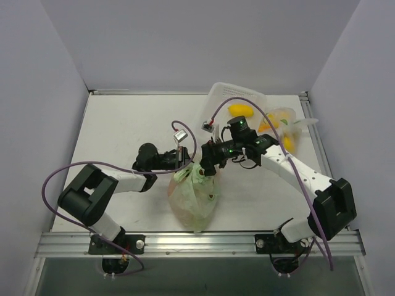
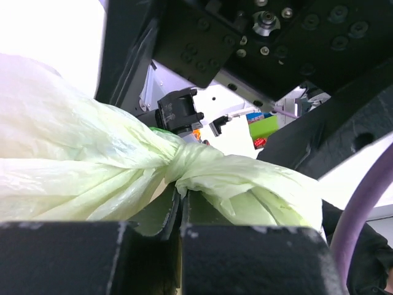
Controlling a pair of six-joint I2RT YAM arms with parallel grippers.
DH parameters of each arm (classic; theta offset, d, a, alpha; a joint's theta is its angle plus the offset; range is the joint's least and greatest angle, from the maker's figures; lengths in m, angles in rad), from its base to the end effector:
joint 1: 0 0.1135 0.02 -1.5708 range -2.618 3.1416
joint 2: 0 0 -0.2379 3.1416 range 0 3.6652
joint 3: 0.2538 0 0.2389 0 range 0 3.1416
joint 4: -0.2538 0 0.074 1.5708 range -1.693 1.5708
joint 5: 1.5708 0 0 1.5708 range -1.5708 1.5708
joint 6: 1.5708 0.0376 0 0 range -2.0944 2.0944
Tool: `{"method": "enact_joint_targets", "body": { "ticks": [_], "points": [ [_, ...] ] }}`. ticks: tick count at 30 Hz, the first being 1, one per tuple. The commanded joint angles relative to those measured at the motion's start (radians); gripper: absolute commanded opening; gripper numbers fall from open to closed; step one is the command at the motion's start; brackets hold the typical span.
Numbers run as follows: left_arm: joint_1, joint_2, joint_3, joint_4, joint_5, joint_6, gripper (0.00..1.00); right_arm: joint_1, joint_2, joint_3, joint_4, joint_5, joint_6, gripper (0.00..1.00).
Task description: Place the fake fruits into the plastic bag and tie a complex knot
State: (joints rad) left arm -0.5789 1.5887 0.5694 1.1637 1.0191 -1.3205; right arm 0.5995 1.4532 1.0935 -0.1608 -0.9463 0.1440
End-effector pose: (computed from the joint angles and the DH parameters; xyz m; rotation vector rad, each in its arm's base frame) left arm 0.2246 -0.1851 0.1993 0.3989 1.9410 -2.1060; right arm 0.2411 0.2017 0.2768 -1.0670 1.8805 1.4250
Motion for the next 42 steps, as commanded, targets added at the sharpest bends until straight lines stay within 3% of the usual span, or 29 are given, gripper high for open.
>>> {"method": "enact_joint_targets", "body": {
  "ticks": [1, 6, 9, 10, 12, 13, 14, 16, 19, 21, 25, 30, 34, 38, 42],
  "points": [
    [0.007, 0.008, 0.053, 0.068, 0.018, 0.026, 0.0, -0.032, -0.094, 0.048, -0.181, 0.037, -0.136, 0.84],
    [-0.004, 0.011, 0.066, 0.068, 0.025, 0.021, 0.0, -0.093, -0.108, 0.088, -0.304, 0.009, -0.162, 0.85],
    [-0.004, 0.005, 0.061, 0.068, 0.027, 0.017, 0.0, -0.158, -0.105, 0.083, -0.347, -0.026, -0.149, 0.76],
    [-0.004, 0.005, 0.06, 0.068, 0.032, 0.017, 0.0, -0.179, -0.105, 0.08, -0.356, -0.041, -0.147, 0.61],
    [-0.004, 0.001, 0.055, 0.07, 0.032, 0.018, 0.0, -0.184, -0.105, 0.068, -0.37, -0.071, -0.144, 0.48],
    [-0.007, 0.001, 0.053, 0.07, 0.033, 0.017, 0.0, -0.181, -0.109, 0.053, -0.37, -0.086, -0.142, 0.37],
    [-0.007, 0.001, 0.052, 0.07, 0.033, 0.018, 0.0, -0.178, -0.114, 0.04, -0.367, -0.103, -0.115, 0.35],
    [-0.019, 0.001, 0.052, 0.07, 0.032, 0.023, 0.0, -0.155, -0.113, 0.016, -0.35, -0.117, -0.089, 0.38],
    [-0.039, 0.004, 0.053, 0.068, 0.029, 0.029, 0.0, -0.112, -0.117, -0.009, -0.248, -0.094, 0.002, 0.61],
    [-0.044, 0.01, 0.056, 0.068, 0.027, 0.033, 0.0, -0.09, -0.119, -0.023, -0.169, -0.071, 0.061, 0.66],
    [-0.053, 0.028, 0.066, 0.094, 0.013, 0.027, 0.0, -0.063, -0.071, -0.041, -0.056, -0.029, 0.144, 0.67],
    [-0.059, 0.069, 0.098, 0.188, -0.008, -0.006, 0.0, -0.04, -0.039, -0.08, 0.206, -0.019, 0.281, 0.68],
    [-0.052, 0.089, 0.162, 0.229, 0.009, -0.042, 0.0, -0.03, 0.022, -0.011, 0.348, -0.028, 0.38, 0.68],
    [-0.033, 0.076, 0.207, 0.234, 0.009, -0.062, 0.0, -0.037, 0.061, 0.092, 0.451, -0.025, 0.456, 0.67],
    [0.011, 0.048, 0.213, 0.177, -0.001, -0.011, 0.0, -0.033, 0.052, 0.056, 0.564, -0.003, 0.558, 0.66]
  ]
}}
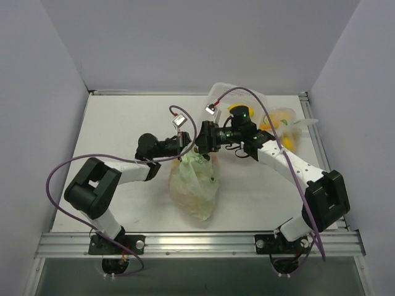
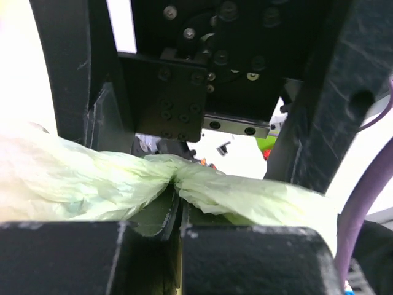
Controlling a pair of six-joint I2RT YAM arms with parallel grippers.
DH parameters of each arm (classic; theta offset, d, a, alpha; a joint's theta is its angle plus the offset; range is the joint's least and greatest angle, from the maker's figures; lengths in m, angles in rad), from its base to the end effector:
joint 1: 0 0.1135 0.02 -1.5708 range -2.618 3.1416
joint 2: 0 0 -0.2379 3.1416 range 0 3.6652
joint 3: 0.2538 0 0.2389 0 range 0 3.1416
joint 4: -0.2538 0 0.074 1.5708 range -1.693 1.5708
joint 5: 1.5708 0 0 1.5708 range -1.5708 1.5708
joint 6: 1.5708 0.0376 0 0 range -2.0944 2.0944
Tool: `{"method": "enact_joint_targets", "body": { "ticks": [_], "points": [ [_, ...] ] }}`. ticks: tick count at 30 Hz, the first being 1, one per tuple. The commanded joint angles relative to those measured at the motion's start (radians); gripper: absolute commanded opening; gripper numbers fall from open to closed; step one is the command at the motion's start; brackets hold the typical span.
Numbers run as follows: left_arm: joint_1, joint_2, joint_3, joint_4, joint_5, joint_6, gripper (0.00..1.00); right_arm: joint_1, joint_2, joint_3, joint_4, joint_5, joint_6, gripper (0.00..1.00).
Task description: Place the fake fruits into the plastic bag and tie a complex knot
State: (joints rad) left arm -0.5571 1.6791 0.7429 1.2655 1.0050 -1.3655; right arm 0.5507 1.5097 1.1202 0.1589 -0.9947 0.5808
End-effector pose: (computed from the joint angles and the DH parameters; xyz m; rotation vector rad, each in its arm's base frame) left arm 0.2550 -0.1962 0.2298 0.4518 1.7613 -2.1067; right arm 0.2683 0.2017 0.2970 -0.7743 1.8773 1.6473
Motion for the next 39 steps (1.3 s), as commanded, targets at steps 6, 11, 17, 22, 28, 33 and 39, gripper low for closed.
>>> {"method": "enact_joint_targets", "body": {
  "ticks": [6, 11, 17, 22, 28, 33, 39],
  "points": [
    [0.002, -0.023, -0.028, -0.127, -0.014, 0.238, 0.0, 0.067, -0.029, -0.167, 0.268, 0.107, 0.029, 0.73],
    [-0.001, 0.063, -0.054, -0.104, -0.016, 0.238, 0.0, 0.043, -0.045, -0.168, 0.029, 0.128, -0.223, 0.84],
    [-0.018, 0.097, -0.048, -0.034, -0.009, 0.186, 0.0, -0.001, -0.071, -0.091, -0.208, 0.119, -0.351, 0.9],
    [-0.027, 0.096, -0.045, -0.012, -0.011, 0.167, 0.0, -0.041, -0.097, -0.031, -0.389, 0.097, -0.444, 0.98],
    [-0.032, 0.076, -0.056, -0.011, -0.011, 0.163, 0.0, -0.132, -0.163, -0.007, -0.525, 0.058, -0.484, 0.9],
    [-0.033, 0.077, -0.054, 0.005, -0.003, 0.16, 0.0, -0.205, -0.218, -0.063, -0.576, -0.021, -0.483, 0.55],
    [-0.047, 0.096, -0.042, 0.057, 0.007, 0.132, 0.0, -0.202, -0.198, -0.141, -0.451, -0.033, -0.388, 0.42]
  ]
}}
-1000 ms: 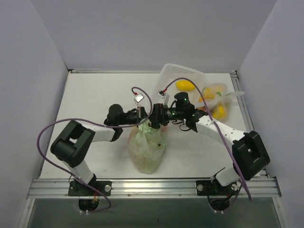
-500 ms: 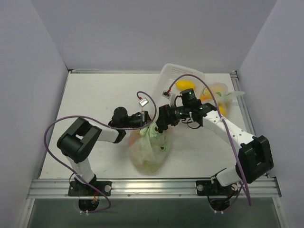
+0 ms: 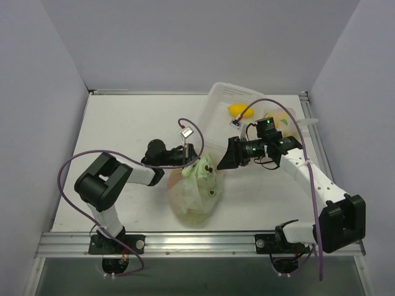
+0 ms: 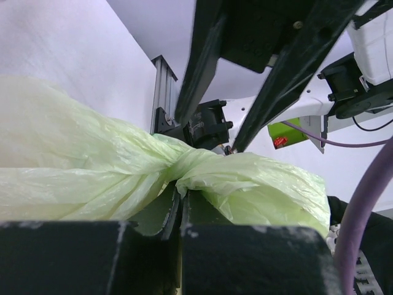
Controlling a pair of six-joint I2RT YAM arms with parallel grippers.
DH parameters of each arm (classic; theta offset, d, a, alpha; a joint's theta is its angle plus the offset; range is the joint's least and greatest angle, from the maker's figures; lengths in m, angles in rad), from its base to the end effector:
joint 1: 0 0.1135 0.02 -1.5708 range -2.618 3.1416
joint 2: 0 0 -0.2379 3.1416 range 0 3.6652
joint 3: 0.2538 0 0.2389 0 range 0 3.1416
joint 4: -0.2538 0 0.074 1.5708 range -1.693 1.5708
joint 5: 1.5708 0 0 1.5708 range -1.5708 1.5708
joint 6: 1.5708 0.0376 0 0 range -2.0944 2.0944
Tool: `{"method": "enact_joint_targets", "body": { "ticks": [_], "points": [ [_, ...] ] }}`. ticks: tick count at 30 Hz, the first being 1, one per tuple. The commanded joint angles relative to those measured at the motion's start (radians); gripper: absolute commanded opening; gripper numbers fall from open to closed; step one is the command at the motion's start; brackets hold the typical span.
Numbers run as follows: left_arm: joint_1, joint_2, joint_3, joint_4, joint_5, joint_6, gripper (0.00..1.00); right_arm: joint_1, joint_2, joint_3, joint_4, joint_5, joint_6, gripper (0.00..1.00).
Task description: Place the fake fruits into the plastic bag and tie a complex knot
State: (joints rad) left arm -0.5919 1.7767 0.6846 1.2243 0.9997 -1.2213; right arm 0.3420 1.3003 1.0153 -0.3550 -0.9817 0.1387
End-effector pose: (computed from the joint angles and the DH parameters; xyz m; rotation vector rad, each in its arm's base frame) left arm 0.2495 -0.2059 0.1812 0.4686 1.8915 -2.0433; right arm 0.2451 0.1204 0.2786 -0.7771 2.0405 1.3468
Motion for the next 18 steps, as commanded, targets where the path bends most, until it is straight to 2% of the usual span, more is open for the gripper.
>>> {"method": "enact_joint_targets", "body": {
  "ticks": [1, 6, 18],
  "points": [
    [-0.014, 0.0, 0.016, 0.113, 0.016, -0.017, 0.0, 0.008, 0.017, -0.041, 0.086, -0.043, 0.093, 0.41],
    [-0.016, 0.006, 0.016, 0.147, 0.027, -0.04, 0.06, 0.008, 0.05, -0.064, 0.2, -0.055, 0.168, 0.37],
    [-0.016, 0.015, 0.02, 0.167, 0.028, -0.053, 0.18, 0.041, 0.059, -0.07, 0.223, -0.057, 0.171, 0.38]
  ]
}}
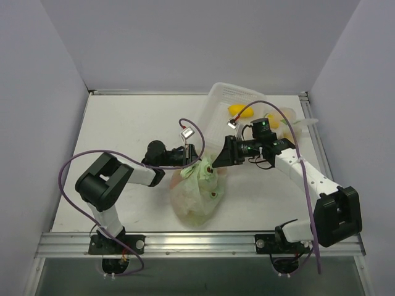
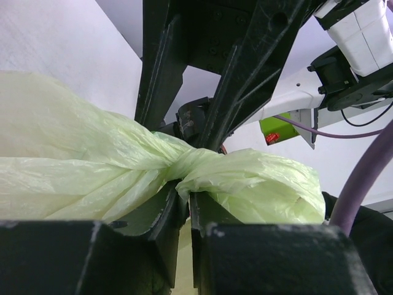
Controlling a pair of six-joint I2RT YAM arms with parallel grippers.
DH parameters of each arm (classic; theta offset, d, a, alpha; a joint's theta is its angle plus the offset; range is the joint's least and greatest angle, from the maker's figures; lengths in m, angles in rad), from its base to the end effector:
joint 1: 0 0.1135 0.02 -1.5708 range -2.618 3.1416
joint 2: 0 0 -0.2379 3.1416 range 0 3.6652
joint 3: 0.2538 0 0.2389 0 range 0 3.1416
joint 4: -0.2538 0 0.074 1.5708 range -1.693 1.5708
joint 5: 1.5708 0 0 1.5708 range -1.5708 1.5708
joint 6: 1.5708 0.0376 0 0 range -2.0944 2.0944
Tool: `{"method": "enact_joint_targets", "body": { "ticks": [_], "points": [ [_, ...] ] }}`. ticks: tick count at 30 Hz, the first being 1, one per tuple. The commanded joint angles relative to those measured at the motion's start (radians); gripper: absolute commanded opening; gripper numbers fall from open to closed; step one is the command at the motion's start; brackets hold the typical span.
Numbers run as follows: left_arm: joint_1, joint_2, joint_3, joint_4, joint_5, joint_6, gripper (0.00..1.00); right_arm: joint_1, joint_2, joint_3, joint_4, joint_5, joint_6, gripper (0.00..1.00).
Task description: Place the fake fruits into the plastic bag and tie a complex knot
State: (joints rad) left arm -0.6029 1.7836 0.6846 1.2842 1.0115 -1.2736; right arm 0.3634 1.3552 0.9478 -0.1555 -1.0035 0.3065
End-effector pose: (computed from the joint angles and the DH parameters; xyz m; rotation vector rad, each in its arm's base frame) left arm 0.2464 -0.2083 0.1846 0.4835 1.8699 -2.0872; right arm 0.2550 0.1309 0.2591 -0.6875 2.0594 1.4534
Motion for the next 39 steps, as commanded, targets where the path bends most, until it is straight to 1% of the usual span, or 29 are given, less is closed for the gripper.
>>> {"method": "enact_joint_targets", "body": {
  "ticks": [1, 6, 13, 17, 22, 28, 33, 37, 39],
  "points": [
    [-0.005, 0.011, 0.021, 0.109, 0.016, -0.007, 0.21, 0.02, 0.004, -0.006, 0.022, -0.034, 0.002, 0.38],
    [-0.005, 0.013, 0.02, 0.119, 0.013, -0.013, 0.25, 0.029, -0.016, -0.023, 0.007, -0.037, -0.026, 0.39],
    [-0.003, 0.027, 0.023, 0.142, 0.006, -0.032, 0.28, 0.022, -0.019, -0.04, 0.002, -0.056, -0.032, 0.36],
    [-0.005, 0.033, 0.029, 0.147, 0.007, -0.038, 0.28, -0.018, -0.065, -0.052, -0.025, -0.087, -0.07, 0.37],
    [-0.006, 0.036, 0.027, 0.162, 0.004, -0.047, 0.31, -0.018, -0.085, -0.063, -0.076, -0.08, -0.141, 0.37],
    [-0.011, 0.034, 0.026, 0.176, 0.009, -0.059, 0.34, -0.001, -0.053, -0.05, -0.064, -0.043, -0.161, 0.36],
    [-0.012, 0.031, 0.02, 0.178, 0.006, -0.059, 0.36, 0.023, -0.039, -0.05, -0.023, -0.008, -0.147, 0.36],
    [-0.014, 0.034, 0.023, 0.182, 0.002, -0.063, 0.38, 0.039, -0.034, -0.044, -0.012, -0.007, -0.145, 0.36],
    [-0.015, 0.034, 0.023, 0.185, 0.001, -0.067, 0.38, 0.046, -0.033, -0.047, -0.006, -0.006, -0.144, 0.38]
  ]
}}
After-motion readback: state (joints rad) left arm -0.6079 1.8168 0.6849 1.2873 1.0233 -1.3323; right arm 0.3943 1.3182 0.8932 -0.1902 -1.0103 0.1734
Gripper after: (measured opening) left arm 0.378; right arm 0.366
